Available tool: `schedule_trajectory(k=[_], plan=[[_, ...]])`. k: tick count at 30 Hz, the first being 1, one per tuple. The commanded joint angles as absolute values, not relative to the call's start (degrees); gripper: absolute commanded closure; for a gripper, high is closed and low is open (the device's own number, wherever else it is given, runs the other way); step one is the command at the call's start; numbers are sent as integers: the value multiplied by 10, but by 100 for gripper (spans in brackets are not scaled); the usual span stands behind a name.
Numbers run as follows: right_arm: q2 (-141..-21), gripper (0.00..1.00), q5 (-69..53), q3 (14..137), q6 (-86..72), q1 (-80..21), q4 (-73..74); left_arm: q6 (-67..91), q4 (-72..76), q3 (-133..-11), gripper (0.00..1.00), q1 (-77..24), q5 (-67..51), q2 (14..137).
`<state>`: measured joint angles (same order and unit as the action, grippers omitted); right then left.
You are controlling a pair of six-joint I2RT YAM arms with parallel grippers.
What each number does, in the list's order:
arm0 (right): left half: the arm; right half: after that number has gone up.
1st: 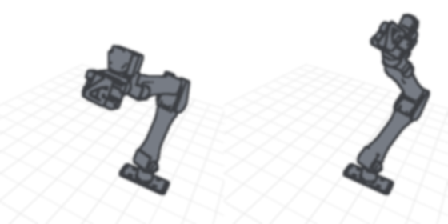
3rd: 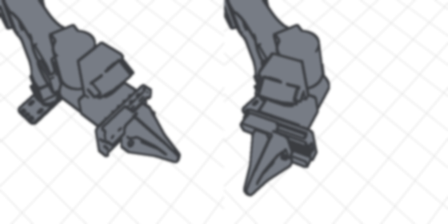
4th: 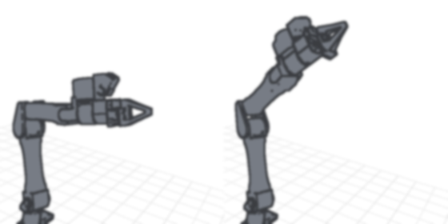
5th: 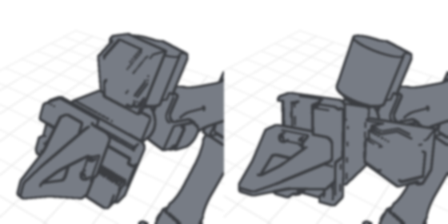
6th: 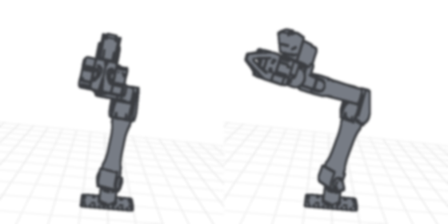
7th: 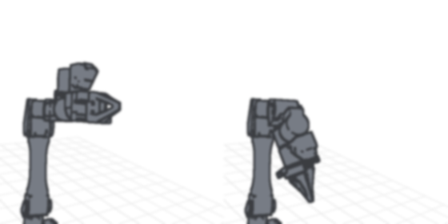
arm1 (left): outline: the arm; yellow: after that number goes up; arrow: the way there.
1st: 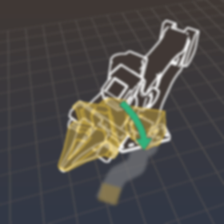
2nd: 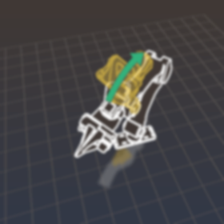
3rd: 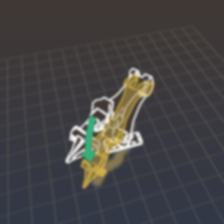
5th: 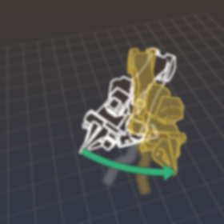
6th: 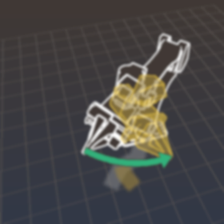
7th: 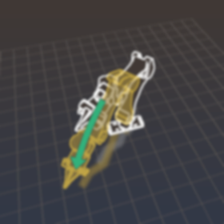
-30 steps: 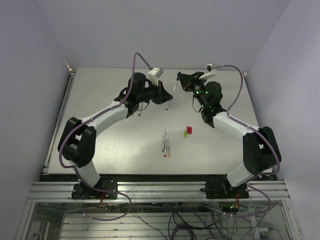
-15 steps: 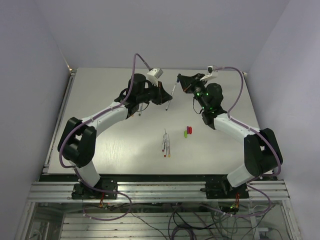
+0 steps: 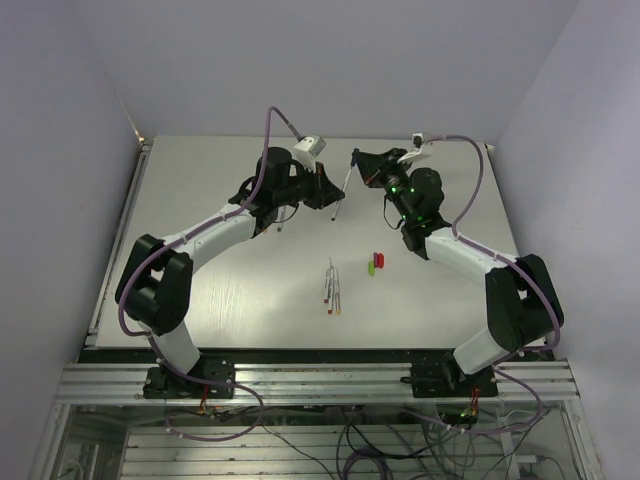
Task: Insert the pens into the pen caps
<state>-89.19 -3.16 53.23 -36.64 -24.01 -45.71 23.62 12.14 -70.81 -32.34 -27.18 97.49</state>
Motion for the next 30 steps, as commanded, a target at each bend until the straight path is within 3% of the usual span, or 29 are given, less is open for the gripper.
schedule_trajectory(k=[1,21,30], plan=[[-902,100,-33,540,-367,-245,-472,234,143,-707,93,-326,-268,953],[-900,100,-50,543,-349,-246,-440,249,176,-692,93,-325,-240,941],[-909,100,-125,538,-360,-246,-410,277,219,-704,93,-325,-246,956]])
